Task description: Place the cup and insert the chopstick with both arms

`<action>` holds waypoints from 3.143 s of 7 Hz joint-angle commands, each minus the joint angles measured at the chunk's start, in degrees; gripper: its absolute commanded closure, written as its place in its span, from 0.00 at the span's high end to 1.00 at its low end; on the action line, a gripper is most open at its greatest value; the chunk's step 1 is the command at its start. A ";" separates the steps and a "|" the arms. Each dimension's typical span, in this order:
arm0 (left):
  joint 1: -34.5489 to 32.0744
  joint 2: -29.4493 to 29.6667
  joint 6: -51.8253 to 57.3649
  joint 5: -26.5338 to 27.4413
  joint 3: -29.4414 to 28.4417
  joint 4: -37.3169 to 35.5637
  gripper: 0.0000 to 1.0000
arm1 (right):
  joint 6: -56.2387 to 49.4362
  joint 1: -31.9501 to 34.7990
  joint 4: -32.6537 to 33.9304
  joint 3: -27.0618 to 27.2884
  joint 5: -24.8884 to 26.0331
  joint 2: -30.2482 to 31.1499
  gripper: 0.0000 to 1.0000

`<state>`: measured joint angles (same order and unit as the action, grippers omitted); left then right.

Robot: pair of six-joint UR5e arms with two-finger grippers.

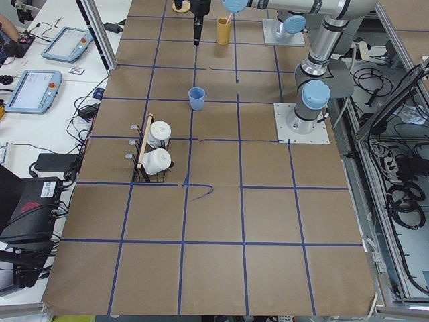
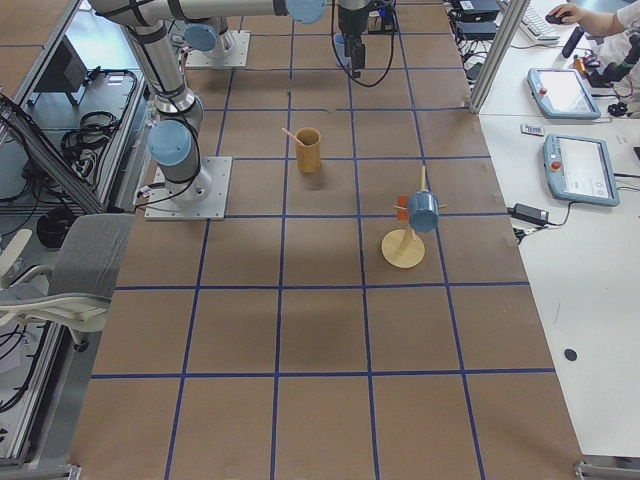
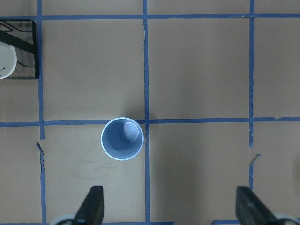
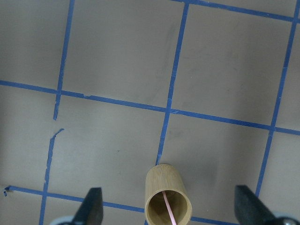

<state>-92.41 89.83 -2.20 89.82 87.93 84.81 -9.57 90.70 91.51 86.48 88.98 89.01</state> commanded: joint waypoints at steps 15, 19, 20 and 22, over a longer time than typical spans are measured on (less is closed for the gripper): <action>0.39 -0.45 0.09 0.36 0.66 1.58 1.00 | 1.23 -0.97 -1.94 2.11 0.66 0.90 1.00; 0.56 -0.19 0.09 0.01 0.40 1.50 1.00 | -0.18 -1.31 -2.39 2.28 0.58 0.81 1.00; 0.83 -0.01 0.09 0.27 0.40 1.41 1.00 | -0.18 -1.49 -2.21 3.16 0.58 0.99 1.00; 1.01 3.14 0.26 -0.26 1.10 0.79 1.00 | 0.25 -1.58 -1.86 3.87 0.58 1.69 1.00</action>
<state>-91.53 91.17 -2.07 89.67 88.62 85.93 -9.71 89.22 89.36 89.99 89.57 90.46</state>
